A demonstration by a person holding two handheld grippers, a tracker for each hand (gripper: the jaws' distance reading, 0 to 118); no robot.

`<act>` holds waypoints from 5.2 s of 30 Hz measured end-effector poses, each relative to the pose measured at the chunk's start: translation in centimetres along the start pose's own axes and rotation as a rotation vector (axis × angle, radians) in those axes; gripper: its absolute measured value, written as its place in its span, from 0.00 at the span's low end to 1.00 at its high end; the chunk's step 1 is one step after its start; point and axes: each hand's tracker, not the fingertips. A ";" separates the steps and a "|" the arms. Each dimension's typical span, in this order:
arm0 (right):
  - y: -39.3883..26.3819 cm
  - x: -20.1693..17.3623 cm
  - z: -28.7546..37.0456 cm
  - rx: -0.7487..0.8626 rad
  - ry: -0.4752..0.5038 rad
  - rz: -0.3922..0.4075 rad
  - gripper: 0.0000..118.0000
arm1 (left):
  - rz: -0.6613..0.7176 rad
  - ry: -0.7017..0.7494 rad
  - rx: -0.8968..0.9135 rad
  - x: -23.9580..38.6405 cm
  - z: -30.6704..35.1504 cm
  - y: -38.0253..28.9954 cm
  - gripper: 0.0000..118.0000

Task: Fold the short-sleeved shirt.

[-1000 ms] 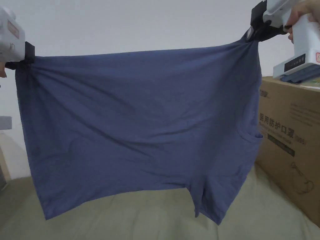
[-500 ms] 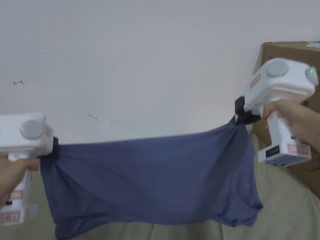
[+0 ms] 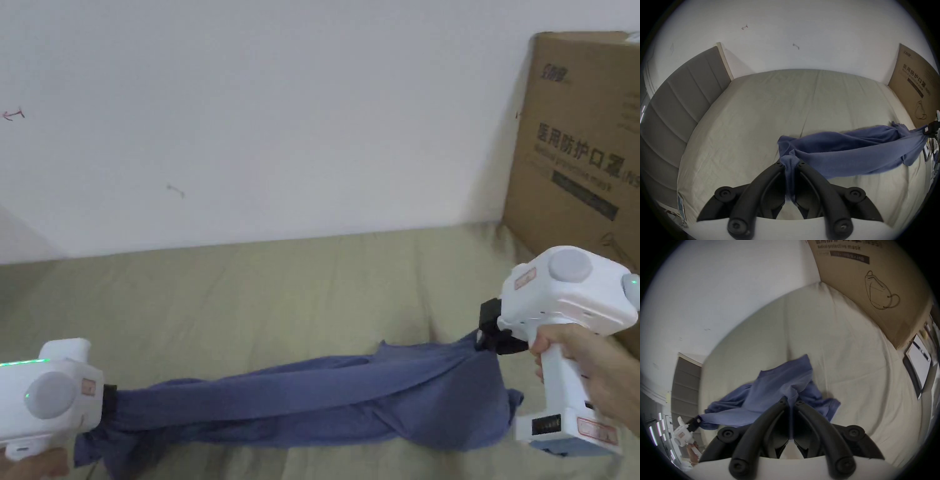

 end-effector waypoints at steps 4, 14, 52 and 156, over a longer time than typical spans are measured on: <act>-4.9 0.1 6.2 0.058 0.018 0.113 0.02 | -0.015 -0.008 0.064 -0.9 6.8 -3.1 0.06; -27.3 7.1 20.2 0.138 0.043 0.071 0.02 | -0.043 -0.043 0.057 -4.0 20.2 -19.3 0.06; -49.3 10.9 24.8 0.098 -0.118 0.349 0.00 | 0.181 -0.079 0.031 -8.7 29.1 -40.5 0.00; -38.1 12.9 18.0 0.001 -0.115 0.239 0.05 | 0.076 -0.171 -0.184 -7.3 18.8 -30.4 0.05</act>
